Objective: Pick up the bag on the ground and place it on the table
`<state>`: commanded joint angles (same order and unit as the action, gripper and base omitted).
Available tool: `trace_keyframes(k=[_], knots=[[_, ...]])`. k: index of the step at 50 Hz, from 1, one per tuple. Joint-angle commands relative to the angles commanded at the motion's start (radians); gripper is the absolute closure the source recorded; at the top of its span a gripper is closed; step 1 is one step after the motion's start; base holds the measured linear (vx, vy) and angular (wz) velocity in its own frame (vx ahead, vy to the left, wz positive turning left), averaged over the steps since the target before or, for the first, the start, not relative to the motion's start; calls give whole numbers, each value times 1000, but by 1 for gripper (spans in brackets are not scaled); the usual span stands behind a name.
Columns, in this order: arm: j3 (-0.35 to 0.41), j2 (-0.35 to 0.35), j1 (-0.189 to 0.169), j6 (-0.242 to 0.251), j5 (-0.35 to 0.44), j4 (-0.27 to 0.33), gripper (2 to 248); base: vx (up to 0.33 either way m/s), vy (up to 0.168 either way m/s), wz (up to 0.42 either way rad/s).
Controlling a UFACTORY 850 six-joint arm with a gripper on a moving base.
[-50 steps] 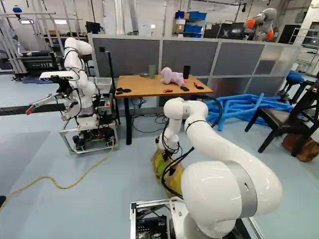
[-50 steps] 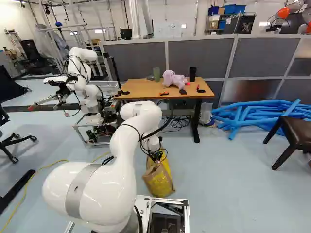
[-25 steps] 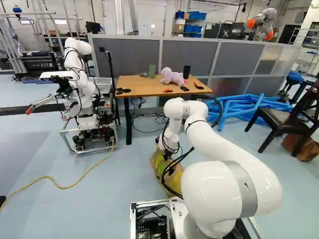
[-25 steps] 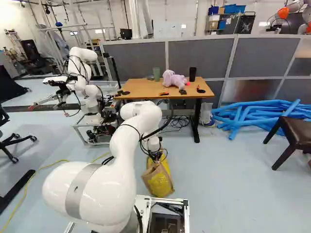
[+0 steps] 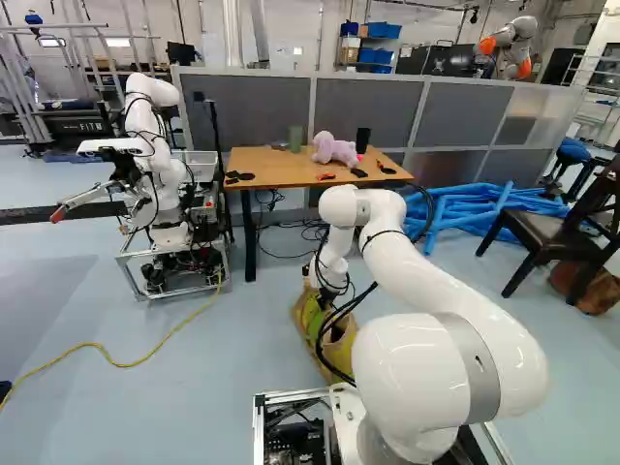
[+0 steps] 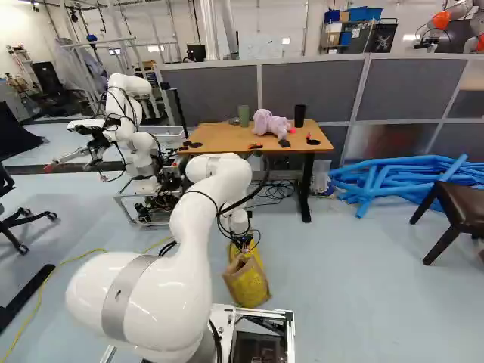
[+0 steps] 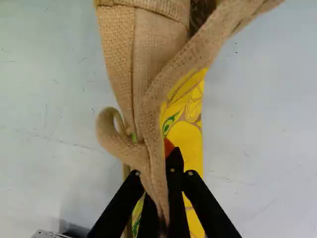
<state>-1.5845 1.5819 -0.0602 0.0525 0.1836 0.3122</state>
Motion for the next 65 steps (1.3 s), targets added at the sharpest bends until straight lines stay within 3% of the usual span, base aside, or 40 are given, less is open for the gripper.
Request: trace_keyframes(k=[25, 65], knots=[[92, -96, 0, 0, -8, -13, 228, 0, 0, 0], [229, -246, 0, 0, -16, -89, 228, 0, 0, 0]])
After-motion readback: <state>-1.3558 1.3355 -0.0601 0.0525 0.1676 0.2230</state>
